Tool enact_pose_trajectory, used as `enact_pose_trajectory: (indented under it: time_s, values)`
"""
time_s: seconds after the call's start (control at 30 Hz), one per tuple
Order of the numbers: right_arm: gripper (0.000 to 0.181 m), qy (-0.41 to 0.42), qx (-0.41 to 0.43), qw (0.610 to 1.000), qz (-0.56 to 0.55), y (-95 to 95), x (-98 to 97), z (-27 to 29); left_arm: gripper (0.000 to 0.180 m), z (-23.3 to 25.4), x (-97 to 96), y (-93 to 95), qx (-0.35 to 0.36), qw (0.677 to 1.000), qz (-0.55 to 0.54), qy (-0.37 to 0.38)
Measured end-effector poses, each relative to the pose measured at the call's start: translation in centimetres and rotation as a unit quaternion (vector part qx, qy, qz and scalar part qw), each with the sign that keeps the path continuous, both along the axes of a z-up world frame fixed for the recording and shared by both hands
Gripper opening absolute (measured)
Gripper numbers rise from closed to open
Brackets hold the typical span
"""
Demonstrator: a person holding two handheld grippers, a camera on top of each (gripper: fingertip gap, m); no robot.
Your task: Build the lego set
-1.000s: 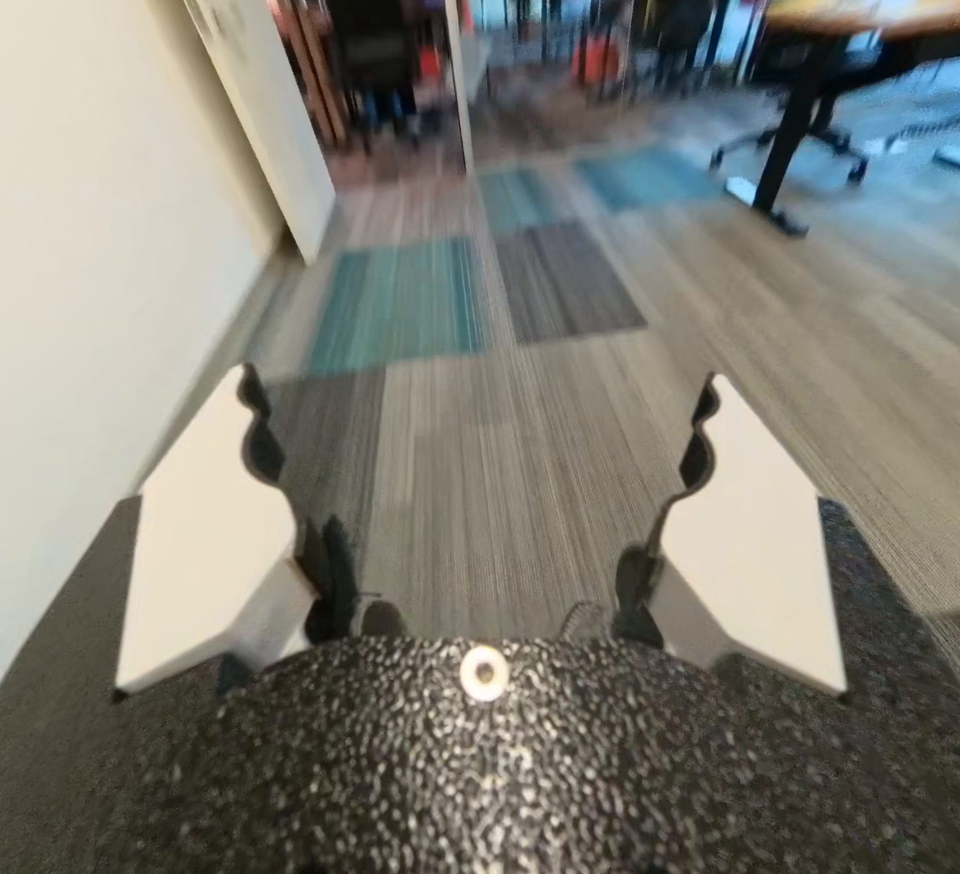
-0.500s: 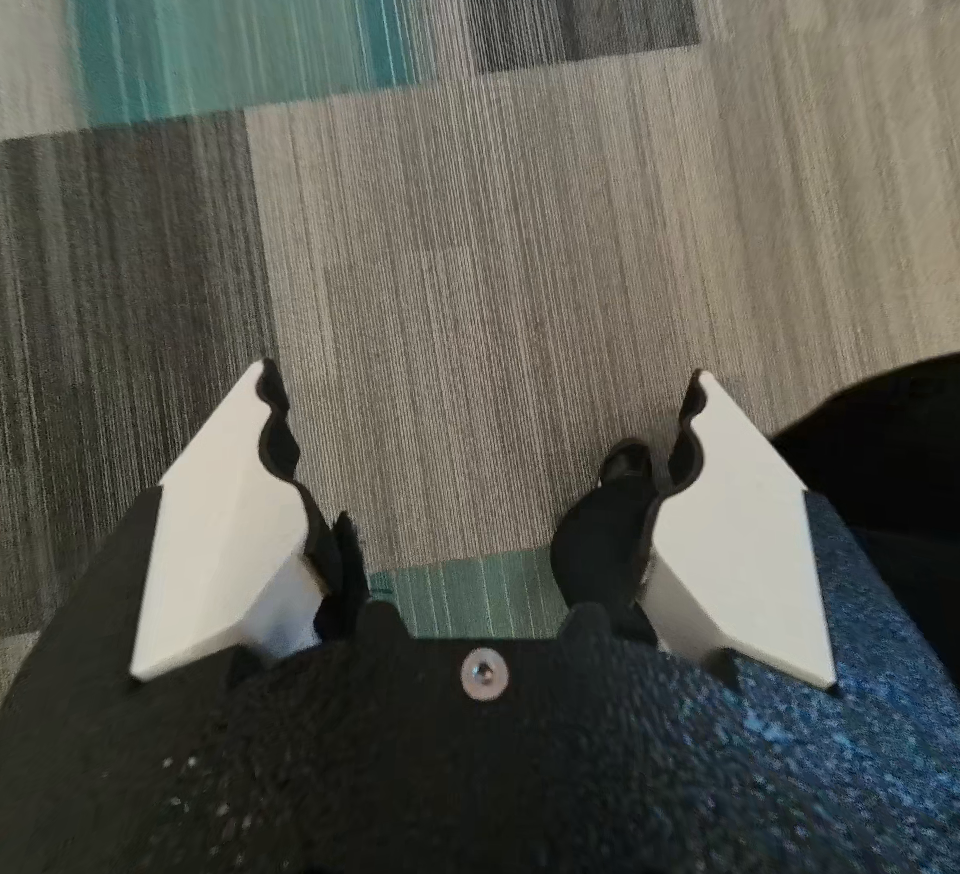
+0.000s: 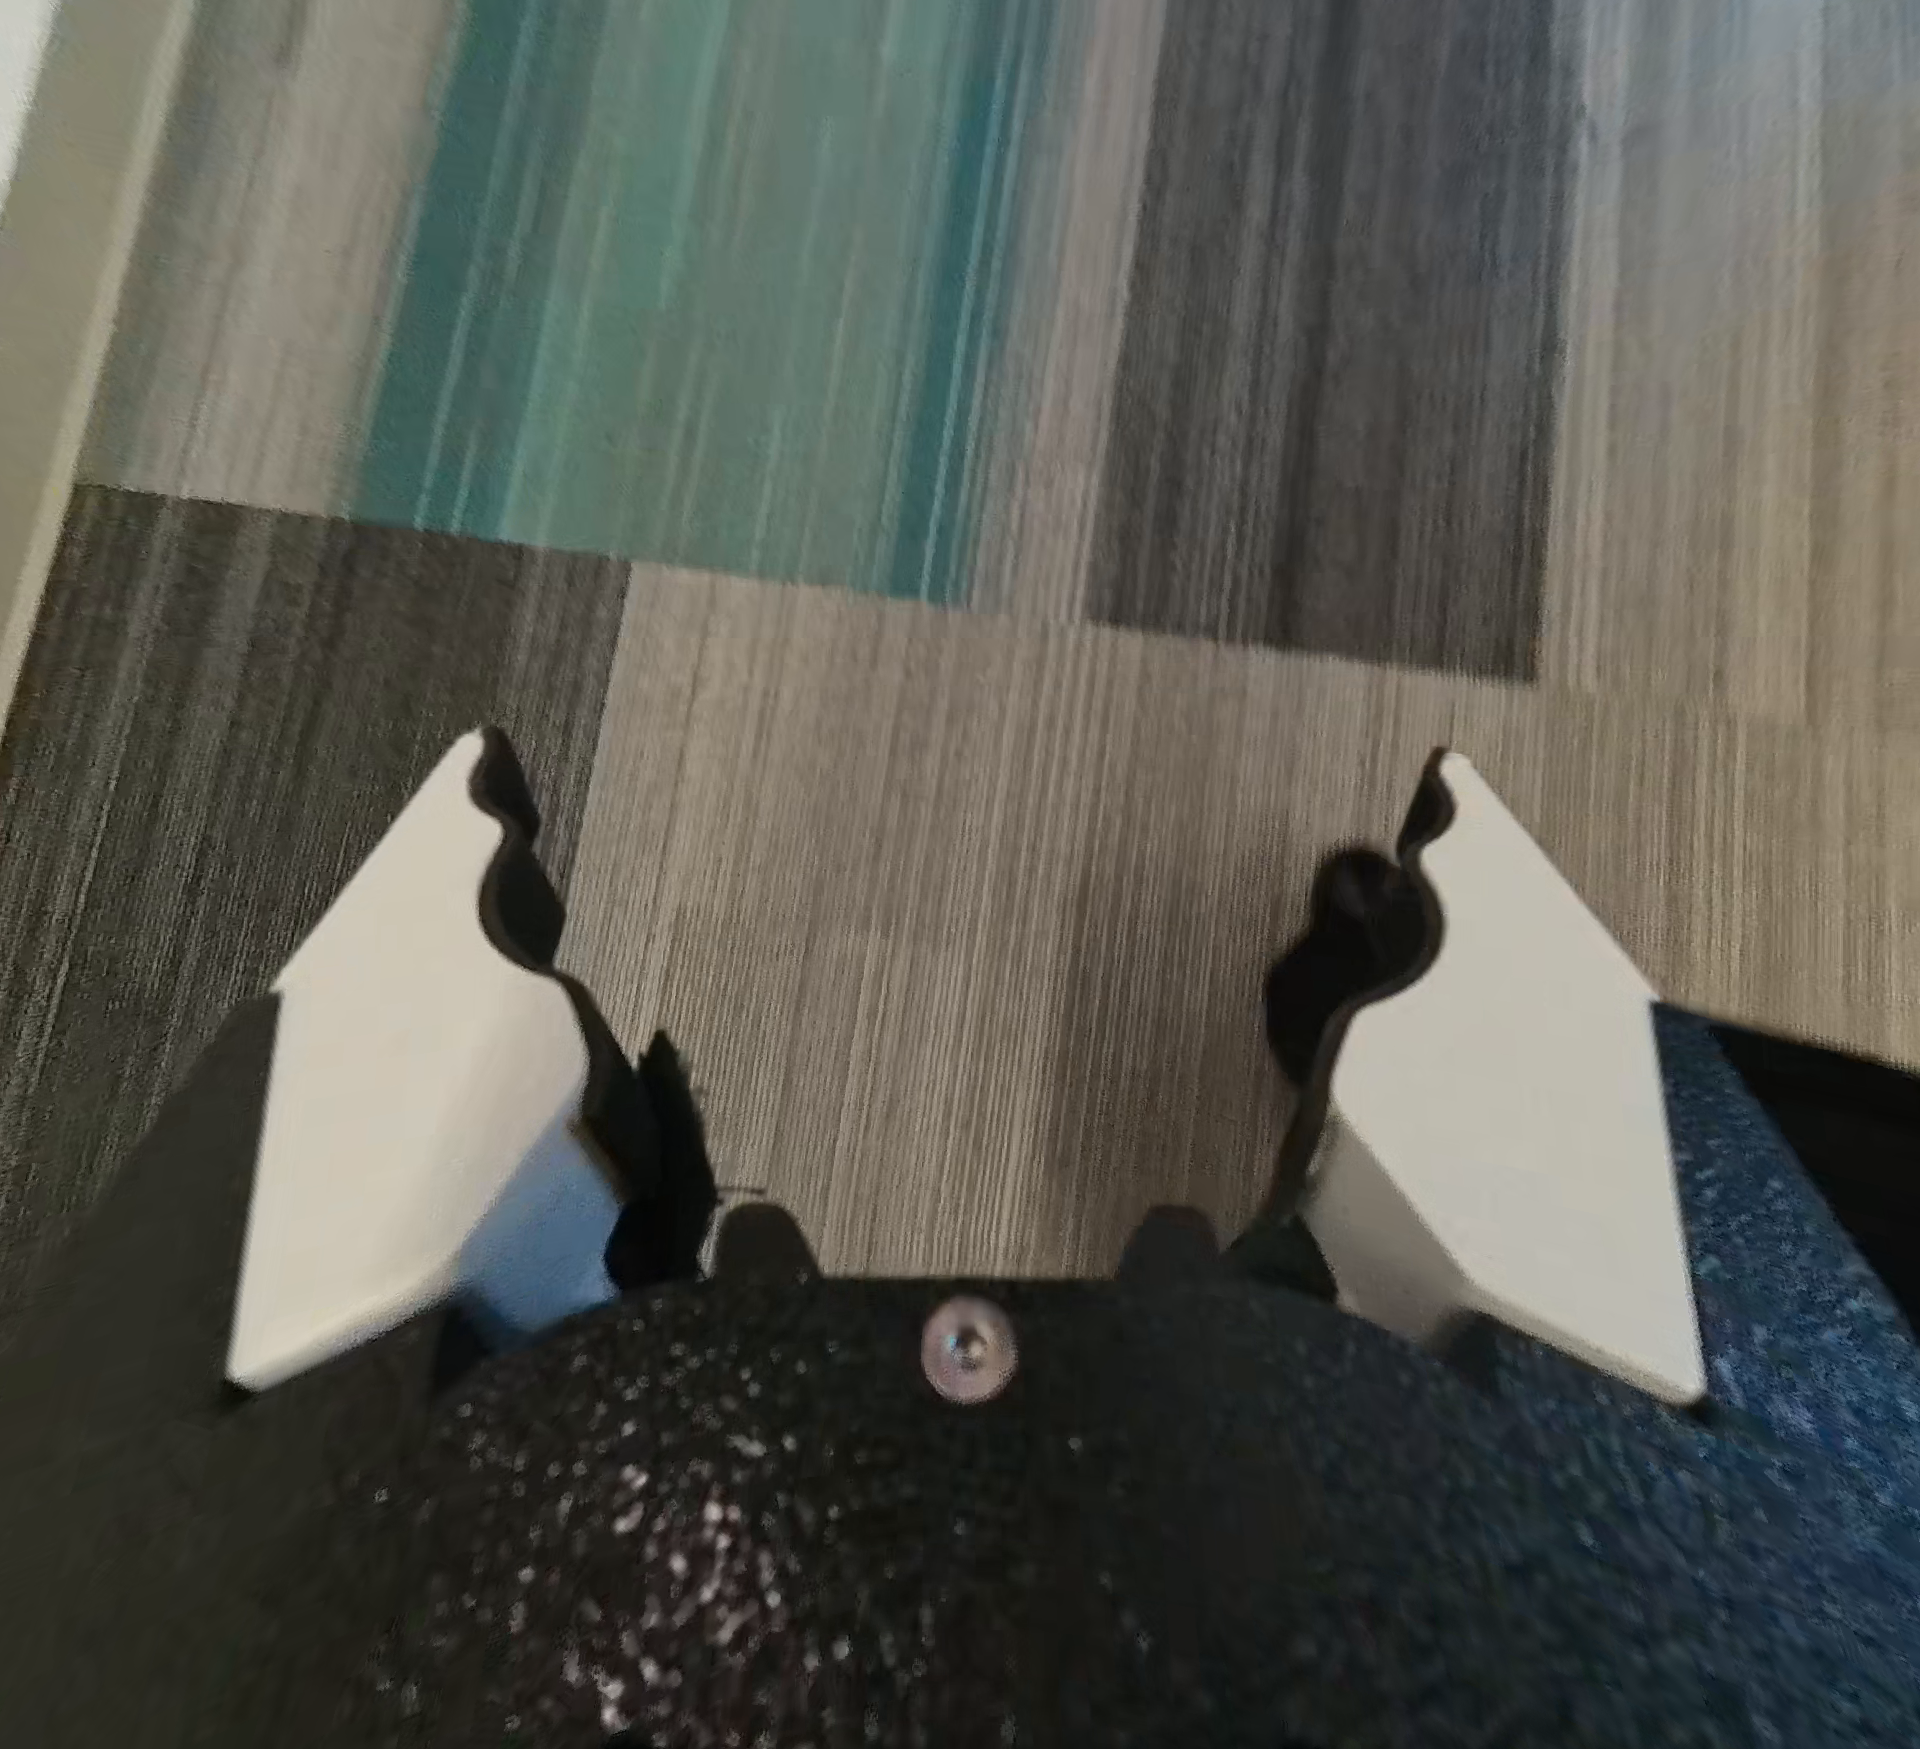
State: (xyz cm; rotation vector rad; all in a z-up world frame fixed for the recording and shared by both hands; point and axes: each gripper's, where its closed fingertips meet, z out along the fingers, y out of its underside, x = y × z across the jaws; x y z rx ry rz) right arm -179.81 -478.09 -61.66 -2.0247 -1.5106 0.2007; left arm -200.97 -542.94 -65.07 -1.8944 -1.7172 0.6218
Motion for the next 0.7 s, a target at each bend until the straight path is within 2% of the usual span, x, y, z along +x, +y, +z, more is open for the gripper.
enact_pose_trajectory:
  time_s: [0.13,0.27,0.4,0.5,0.6,0.7]
  values:
    - [0.153,0.052,0.022,0.983,0.176,1.0,-26.6,2.5,0.157,0.5,-8.8,-0.7,0.022,0.995,0.093,0.020]
    - [0.153,0.105,0.030,0.957,0.268,-2.0,-50.2,3.9,0.157,-2.1,-15.4,-1.8,0.031,0.986,0.164,0.010]
    - [0.153,0.175,-0.010,0.952,0.249,-7.5,-68.7,4.0,0.157,-6.4,-19.9,-3.3,0.018,0.981,0.184,-0.064]
    - [0.153,0.165,-0.066,0.964,0.198,-11.7,-77.1,2.3,0.156,-6.7,-24.9,-4.6,0.021,0.972,0.198,-0.127]
    - [0.149,0.138,-0.076,0.974,0.163,-13.0,-83.0,1.4,0.154,-3.8,-35.4,-7.0,0.000,0.972,0.218,-0.086]
    - [0.150,0.137,-0.076,0.976,0.151,-11.8,-90.1,1.8,0.156,-2.5,-48.3,-7.5,0.019,0.977,0.205,-0.064]
